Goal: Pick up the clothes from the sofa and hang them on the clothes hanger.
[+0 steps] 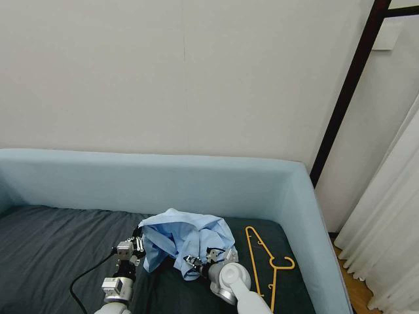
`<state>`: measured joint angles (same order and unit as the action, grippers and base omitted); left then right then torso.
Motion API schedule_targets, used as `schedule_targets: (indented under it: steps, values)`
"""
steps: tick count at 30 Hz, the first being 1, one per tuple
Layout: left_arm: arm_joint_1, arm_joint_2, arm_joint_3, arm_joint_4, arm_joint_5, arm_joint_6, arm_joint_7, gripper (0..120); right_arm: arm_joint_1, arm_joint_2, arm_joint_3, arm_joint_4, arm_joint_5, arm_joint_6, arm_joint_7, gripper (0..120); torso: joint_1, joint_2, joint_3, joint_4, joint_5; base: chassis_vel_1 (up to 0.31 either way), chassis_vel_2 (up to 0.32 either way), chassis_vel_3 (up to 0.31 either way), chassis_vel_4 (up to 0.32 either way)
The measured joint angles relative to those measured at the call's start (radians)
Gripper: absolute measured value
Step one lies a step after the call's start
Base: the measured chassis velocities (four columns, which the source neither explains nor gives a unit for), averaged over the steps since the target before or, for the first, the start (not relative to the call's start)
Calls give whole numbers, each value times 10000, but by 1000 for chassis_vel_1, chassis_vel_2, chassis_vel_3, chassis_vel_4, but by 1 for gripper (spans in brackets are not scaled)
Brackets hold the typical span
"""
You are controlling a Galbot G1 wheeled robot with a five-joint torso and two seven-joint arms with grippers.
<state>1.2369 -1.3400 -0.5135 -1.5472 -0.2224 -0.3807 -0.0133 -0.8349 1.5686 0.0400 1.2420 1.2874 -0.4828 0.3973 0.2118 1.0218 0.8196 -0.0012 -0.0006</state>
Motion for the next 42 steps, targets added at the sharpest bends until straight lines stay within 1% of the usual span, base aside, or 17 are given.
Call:
schedule_targets:
  steps: [5,7,11,13,17,18,20,23,24,28,29,31,33,34,38,39,42]
  values:
    - [-100,-13,23,162,-29,-57,-4,0,-31,-61,-184,63,-357,252,-158,24,0,0,0,0,0,0,0,0,0]
    - [-110,-13,27,176,-65,-60,-4,0,-29,-93,-253,63,-483,357,-224,21,0,0,0,0,1,0,0,0,0]
    - [-126,-4,33,240,-115,-100,-7,0,-10,-218,-441,145,-738,741,-400,3,0,0,0,0,0,0,0,0,0]
    - [-143,4,34,252,-125,-105,-8,0,-30,-252,-473,245,-758,845,-407,0,0,0,0,0,1,0,0,0,0]
    - [-273,89,35,259,-305,-184,-11,0,-221,-768,-1026,1178,-1260,2117,-1037,0,0,0,0,0,2,0,0,0,0]
    - [-273,89,35,259,-305,-184,-11,0,-221,-768,-1026,1178,-1260,2117,-1037,0,0,0,0,0,2,0,0,0,0]
    - [-344,193,42,167,-587,-341,-8,0,-246,-1414,-1412,1891,-1811,3203,-2080,0,0,-1,0,0,3,0,0,0,0]
    - [-442,429,93,-59,-1075,-593,64,0,53,-2458,-1555,3014,-1776,4306,-3400,0,0,0,1,-4,-1,0,0,0,0]
    - [-442,429,93,-59,-1075,-593,64,0,53,-2458,-1555,3014,-1776,4306,-3400,0,0,0,1,-4,-1,0,0,0,0]
    - [-480,987,295,-842,-2275,-722,187,0,1225,-3669,-1585,4122,-982,5529,-5116,0,1,-1,1,-3,2,0,0,0,0]
    - [-480,987,295,-842,-2275,-722,187,0,1225,-3669,-1585,4122,-982,5529,-5116,0,1,-1,1,-3,2,0,0,0,0]
    - [-540,1424,387,-1520,-3113,-637,222,0,2118,-4192,-1660,4521,-461,5818,-5730,0,0,0,1,2,2,0,0,0,0]
    - [-815,1970,430,-2033,-3612,-586,255,0,2864,-4530,-1724,4755,-71,5857,-5780,0,0,-1,1,2,1,0,0,0,0]
    - [-815,1970,430,-2033,-3612,-586,255,0,2864,-4530,-1724,4755,-71,5857,-5780,0,0,-1,1,2,1,0,0,0,0]
    - [-1727,3610,451,-3014,-5016,-73,158,0,4268,-5128,-1876,4850,81,5816,-5929,0,1,-1,2,-1,-1,0,0,0,0]
    - [-1727,3610,451,-3014,-5016,-73,158,0,4268,-5128,-1876,4850,81,5816,-5929,0,1,-1,2,-1,-1,0,0,0,0]
    - [-2546,4868,365,-3585,-6385,462,-38,0,4982,-5495,-1904,4912,198,5717,-6200,0,1,-1,2,0,0,0,0,0,0]
